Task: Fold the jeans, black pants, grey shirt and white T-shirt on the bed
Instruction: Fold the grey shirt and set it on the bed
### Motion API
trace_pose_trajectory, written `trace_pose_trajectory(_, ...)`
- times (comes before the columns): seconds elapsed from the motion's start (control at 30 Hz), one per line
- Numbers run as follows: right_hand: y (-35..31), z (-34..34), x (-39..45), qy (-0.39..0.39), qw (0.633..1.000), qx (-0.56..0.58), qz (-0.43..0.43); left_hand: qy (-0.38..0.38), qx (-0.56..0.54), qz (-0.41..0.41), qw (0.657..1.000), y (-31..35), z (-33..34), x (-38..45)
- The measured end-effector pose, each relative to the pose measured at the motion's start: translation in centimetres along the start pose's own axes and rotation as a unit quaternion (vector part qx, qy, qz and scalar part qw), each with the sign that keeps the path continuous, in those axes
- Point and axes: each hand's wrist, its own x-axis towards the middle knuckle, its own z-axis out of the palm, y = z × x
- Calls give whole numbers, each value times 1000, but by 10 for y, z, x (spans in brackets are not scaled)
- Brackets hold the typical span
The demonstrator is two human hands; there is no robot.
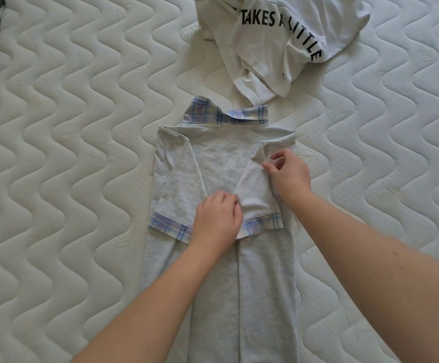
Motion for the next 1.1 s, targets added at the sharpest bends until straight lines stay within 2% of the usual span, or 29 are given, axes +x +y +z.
trace_pose_trajectory(0.07,10,-7,-7,24,999,24,-15,17,-72,-7,997,6,-4,31)
trace_pose_trajectory(0.17,29,-19,-14,58,997,41,13,-8,-79,-8,997,25,-6,91)
trace_pose_trajectory(0.27,41,-29,-13,18,996,58,68,-56,-46,-12,997,43,-6,143)
trace_pose_trajectory(0.37,43,-32,-10,-32,994,63,81,-93,4,-17,996,48,-10,174)
trace_pose_trajectory(0.5,36,-28,-7,-26,994,29,101,-95,18,-30,995,44,-17,183)
trace_pose_trajectory(0.63,26,-19,-26,53,998,-9,9,-61,-21,-43,997,39,-9,177)
trace_pose_trajectory(0.7,24,-12,-38,20,999,-23,-26,-50,-20,-32,998,42,-7,177)
trace_pose_trajectory(0.8,25,-2,-47,-65,993,-94,-8,-59,-1,-25,998,47,-10,182)
trace_pose_trajectory(0.93,28,-1,-51,-66,991,-118,12,-86,-10,-23,996,47,-17,184)
trace_pose_trajectory(1.1,29,-1,-51,-90,993,-72,32,-120,4,65,991,66,-11,191)
